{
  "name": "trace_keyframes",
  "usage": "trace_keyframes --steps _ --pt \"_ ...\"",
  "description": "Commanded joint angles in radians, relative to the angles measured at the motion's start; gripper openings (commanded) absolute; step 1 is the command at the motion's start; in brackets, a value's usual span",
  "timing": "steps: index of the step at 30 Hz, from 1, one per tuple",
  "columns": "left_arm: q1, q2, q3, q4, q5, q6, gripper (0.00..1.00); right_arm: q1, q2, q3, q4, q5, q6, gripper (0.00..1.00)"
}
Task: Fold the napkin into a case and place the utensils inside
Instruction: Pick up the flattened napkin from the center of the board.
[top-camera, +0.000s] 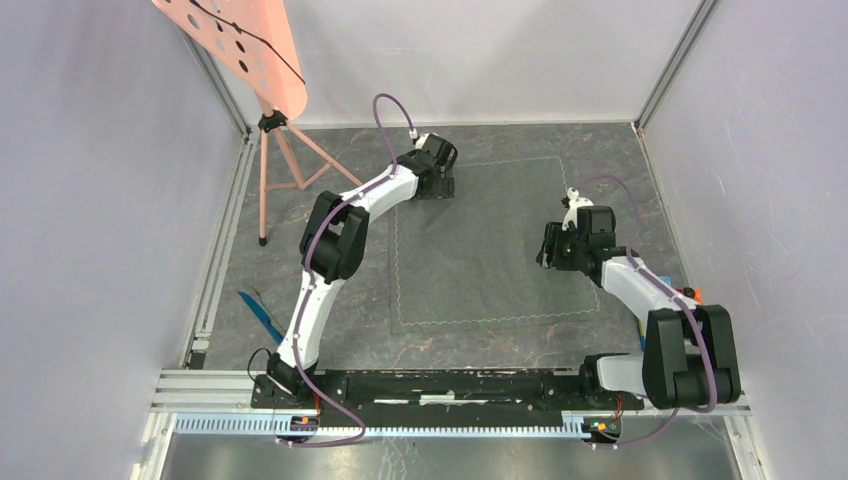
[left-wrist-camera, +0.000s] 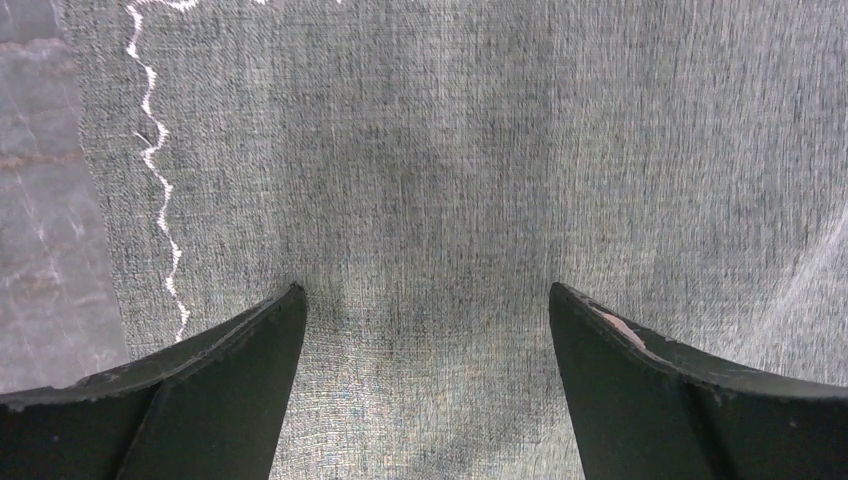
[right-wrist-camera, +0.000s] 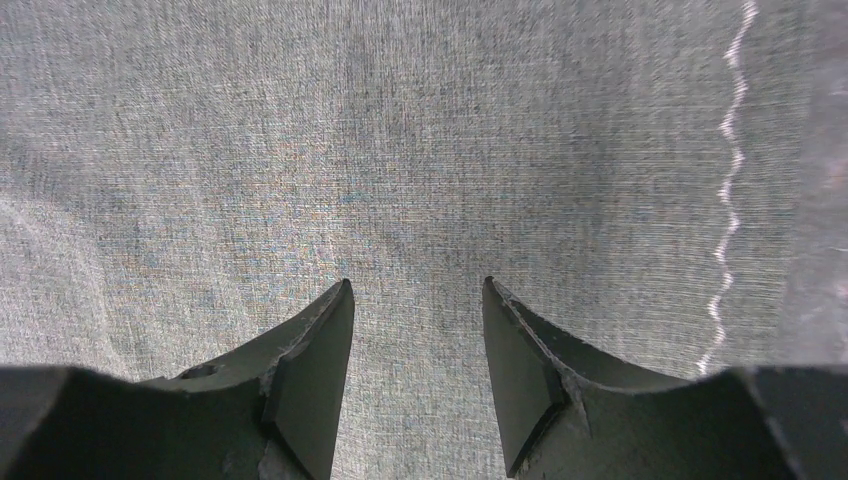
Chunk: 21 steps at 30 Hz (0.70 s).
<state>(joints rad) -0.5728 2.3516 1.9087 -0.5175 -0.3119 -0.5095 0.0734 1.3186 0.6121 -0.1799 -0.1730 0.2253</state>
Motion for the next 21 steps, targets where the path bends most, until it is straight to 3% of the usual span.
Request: trace_keyframes --steps 1,6,11,14,17,21 --pt "0.024 0.082 0.120 -0.069 0.007 0.071 0.97 0.002 -0.105 -0.021 0.059 0.070 -0.027 0.56" --pt "0.055 0.142 0.249 -0.131 0.017 0.112 0.97 0.002 -0.153 0.009 -0.007 0.113 -0.053 0.56" --pt "0.035 0.035 0.221 -0.165 0.044 0.113 0.97 0.001 -0.244 0.048 -0.142 0.194 -0.054 0.63" --pt "-0.002 -0.097 0.124 -0.188 0.097 0.071 0.97 0.001 -0.295 0.084 -0.284 0.287 -0.026 0.72" --pt "-0.057 -0.273 -0.067 -0.143 0.201 -0.009 0.97 -0.008 -0.336 0.115 -0.434 0.398 0.047 0.80" --pt "-0.182 -0.495 -0.332 -0.041 0.364 -0.084 0.97 -0.065 -0.381 0.079 -0.543 0.336 0.129 0.74"
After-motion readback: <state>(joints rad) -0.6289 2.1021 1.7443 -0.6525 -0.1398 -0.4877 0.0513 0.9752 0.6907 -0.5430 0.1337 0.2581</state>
